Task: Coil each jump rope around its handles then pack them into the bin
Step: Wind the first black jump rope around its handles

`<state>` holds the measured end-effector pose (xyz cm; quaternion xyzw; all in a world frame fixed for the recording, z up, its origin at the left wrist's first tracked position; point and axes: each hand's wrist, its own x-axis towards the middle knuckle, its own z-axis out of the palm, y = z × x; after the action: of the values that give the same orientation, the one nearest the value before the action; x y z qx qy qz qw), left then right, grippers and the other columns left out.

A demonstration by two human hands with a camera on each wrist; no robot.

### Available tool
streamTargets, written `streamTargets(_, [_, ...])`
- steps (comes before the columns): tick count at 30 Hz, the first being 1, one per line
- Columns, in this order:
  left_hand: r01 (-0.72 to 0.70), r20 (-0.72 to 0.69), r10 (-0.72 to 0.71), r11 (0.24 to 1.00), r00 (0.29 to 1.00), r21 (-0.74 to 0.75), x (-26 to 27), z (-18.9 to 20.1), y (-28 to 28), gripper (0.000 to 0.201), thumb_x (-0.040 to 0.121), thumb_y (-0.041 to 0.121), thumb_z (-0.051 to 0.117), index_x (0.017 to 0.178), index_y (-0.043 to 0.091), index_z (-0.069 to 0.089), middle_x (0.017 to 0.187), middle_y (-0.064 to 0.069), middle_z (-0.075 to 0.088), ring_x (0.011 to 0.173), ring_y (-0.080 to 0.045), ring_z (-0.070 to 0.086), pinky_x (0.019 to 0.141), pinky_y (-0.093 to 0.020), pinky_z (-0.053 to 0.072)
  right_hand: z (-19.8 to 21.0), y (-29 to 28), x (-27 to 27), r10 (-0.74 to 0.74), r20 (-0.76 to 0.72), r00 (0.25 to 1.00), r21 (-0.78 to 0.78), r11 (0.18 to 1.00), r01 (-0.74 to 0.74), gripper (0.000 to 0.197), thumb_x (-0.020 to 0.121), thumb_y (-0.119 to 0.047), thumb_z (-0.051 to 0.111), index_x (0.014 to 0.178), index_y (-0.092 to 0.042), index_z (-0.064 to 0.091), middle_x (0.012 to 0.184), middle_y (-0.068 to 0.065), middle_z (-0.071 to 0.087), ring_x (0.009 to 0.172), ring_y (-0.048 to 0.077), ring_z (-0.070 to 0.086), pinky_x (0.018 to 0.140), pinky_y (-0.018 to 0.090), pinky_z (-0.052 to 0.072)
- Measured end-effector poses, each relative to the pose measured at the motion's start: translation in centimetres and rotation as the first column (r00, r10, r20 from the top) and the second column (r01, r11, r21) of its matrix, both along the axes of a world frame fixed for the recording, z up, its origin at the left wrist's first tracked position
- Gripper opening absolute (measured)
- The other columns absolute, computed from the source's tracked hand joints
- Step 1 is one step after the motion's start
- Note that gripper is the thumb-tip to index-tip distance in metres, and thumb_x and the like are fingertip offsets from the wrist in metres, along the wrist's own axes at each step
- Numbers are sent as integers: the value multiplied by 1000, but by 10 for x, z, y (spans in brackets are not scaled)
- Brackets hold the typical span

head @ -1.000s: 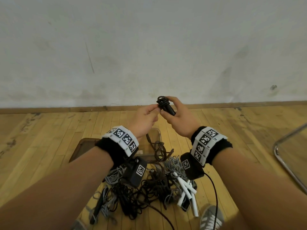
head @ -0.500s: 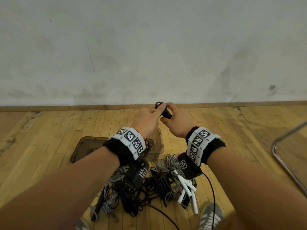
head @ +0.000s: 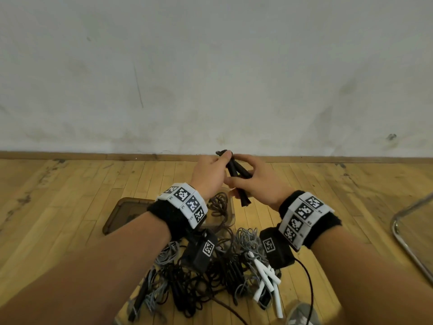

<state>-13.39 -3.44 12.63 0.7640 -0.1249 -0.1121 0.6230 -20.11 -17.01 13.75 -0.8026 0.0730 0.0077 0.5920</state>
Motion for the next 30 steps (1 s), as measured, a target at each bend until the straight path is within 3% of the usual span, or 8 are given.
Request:
streamTargets(3, [32,28,-31,999,999,-36,-1,-4,-1,75,86,64,53,92,-9,70,79,-24,71,73,-35,68,82,-50,56,-1,-1,-9,139,-119,983,286,953,-100,52,97,-19,67,144,-25,45,99,17,76,86,33,75,75,40,62])
streamTargets(6, [71,62,-70,997,996,-12,1,-2,2,62,101,53,48,67,3,62,56,-6,62,53,-21,59,66,-35,49,-3,-7,-9,193,-76,978,372,916,-152,49,102,-18,59,147,-27,44,75,5,62,62,19,60,63,33,57])
streamTargets(11, [80,92,-81,997,992,12,-2,3,13,52,108,36,46,60,20,59,42,8,47,60,-23,58,72,-33,47,-4,-12,-5,82,61,995,129,988,-89,35,103,-18,58,136,-30,53,63,-2,46,50,10,41,49,24,38])
streamTargets(15, [104,56,-107,994,993,44,-3,-6,14,27,107,30,49,115,22,74,47,13,35,46,-7,40,64,-33,52,-7,-20,2,-34,154,988,-150,987,58,40,102,-21,59,137,-38,49,68,-9,54,54,6,48,55,27,42])
streamTargets(20, [58,304,-161,945,939,322,-7,-8,16,24,104,36,53,106,25,74,52,18,54,50,-2,47,57,-28,39,-14,-24,6,-87,224,971,-437,881,180,40,101,-30,61,139,-22,57,108,-1,69,83,13,60,75,27,42])
streamTargets(24, [-49,510,-336,797,791,602,-11,6,21,28,104,42,51,106,26,74,73,7,66,64,-11,57,54,-30,39,-7,-29,3,-67,191,979,-651,738,178,40,101,-33,60,138,-21,57,115,4,70,98,24,64,75,27,38])
streamTargets(28, [-144,588,-476,685,654,715,-3,17,29,26,105,41,51,113,33,74,86,9,71,70,-11,51,55,-28,37,0,-19,-3,35,48,998,-803,596,18,35,100,-36,60,135,-29,60,113,1,71,89,20,60,59,24,31])
streamTargets(30, [-114,577,-539,663,613,740,4,18,32,27,105,40,52,113,30,75,87,8,70,74,-11,50,55,-25,30,8,-16,-9,112,-30,993,-859,506,-82,33,99,-39,61,131,-32,63,97,-6,69,71,8,52,50,17,24])
